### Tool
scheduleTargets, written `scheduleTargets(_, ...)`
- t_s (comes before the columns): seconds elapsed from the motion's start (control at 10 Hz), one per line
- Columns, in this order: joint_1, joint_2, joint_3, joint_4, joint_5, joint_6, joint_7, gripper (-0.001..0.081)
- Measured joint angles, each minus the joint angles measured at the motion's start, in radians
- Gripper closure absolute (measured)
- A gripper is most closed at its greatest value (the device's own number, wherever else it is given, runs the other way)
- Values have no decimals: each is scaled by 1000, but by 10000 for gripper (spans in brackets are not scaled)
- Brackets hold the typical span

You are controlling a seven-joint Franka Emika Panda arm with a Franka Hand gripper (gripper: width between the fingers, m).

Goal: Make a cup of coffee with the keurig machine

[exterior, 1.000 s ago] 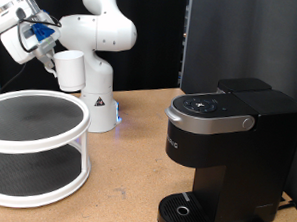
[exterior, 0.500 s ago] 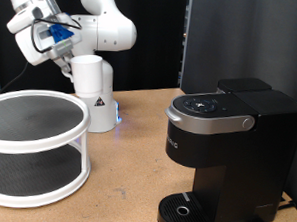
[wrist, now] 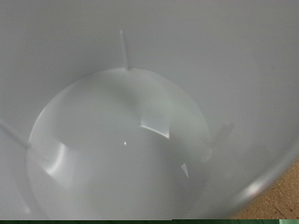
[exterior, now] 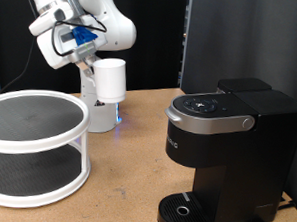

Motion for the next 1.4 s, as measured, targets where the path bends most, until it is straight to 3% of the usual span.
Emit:
scheduleTargets(0.4, 37, 52, 48, 1, 39, 83, 50, 735)
scheduleTargets(1.0, 47, 69, 50, -11, 49, 98, 37, 735)
scheduleTargets(1.4, 88, 112, 65, -72, 100, 246, 37, 735)
